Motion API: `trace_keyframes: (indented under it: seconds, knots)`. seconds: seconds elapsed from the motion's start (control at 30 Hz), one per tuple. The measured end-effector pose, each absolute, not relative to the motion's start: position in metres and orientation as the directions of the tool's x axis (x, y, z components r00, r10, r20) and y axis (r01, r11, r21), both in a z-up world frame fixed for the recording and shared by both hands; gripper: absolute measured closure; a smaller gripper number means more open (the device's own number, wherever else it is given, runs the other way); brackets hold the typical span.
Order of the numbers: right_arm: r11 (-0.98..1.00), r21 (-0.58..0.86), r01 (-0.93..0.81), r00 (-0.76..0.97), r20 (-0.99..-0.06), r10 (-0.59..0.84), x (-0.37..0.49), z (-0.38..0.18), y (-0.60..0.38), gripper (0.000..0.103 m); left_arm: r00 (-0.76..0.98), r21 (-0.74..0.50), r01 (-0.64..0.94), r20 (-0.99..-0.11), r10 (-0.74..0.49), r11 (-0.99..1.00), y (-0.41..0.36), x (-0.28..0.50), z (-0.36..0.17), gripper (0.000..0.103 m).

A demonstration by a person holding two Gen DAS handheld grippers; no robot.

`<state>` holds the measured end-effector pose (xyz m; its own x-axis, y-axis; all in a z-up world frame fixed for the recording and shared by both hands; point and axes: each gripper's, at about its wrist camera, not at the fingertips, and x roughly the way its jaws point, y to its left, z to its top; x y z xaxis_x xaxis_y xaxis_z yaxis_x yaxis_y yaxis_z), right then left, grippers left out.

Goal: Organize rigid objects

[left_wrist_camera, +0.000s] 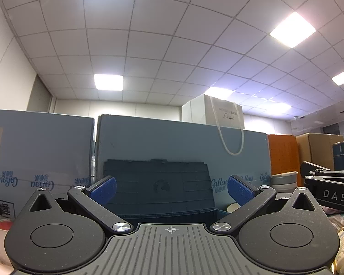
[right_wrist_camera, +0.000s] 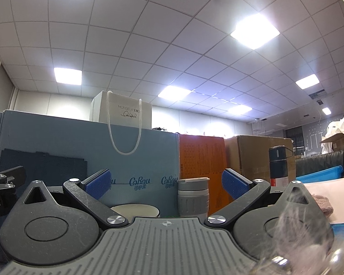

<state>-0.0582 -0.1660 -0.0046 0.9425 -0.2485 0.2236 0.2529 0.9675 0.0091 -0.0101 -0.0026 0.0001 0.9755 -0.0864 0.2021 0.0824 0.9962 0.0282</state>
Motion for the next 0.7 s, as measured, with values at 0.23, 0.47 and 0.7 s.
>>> trace_keyframes:
  seconds: [0.23, 0.47, 0.7]
  knots:
    - [0.964, 0.019, 0.265, 0.939, 0.223, -0.262, -0.0576, -0.0035, -0.1682, 0.000, 0.974, 0.016, 0.080, 0.211, -0.081, 0.997, -0.0006, -0.0123, -0.0010, 0.000]
    - [0.964, 0.022, 0.266, 0.939, 0.221, -0.264, -0.0559, -0.0027, -0.1696, 0.000, 0.975, 0.018, 0.078, 0.209, -0.080, 0.997, -0.0011, -0.0132, -0.0015, 0.000]
    - [0.964, 0.022, 0.265, 0.941, 0.213, -0.263, -0.0531, -0.0017, -0.1698, 0.000, 0.979, 0.017, 0.061, 0.192, -0.063, 0.998, -0.0012, -0.0104, -0.0006, 0.000]
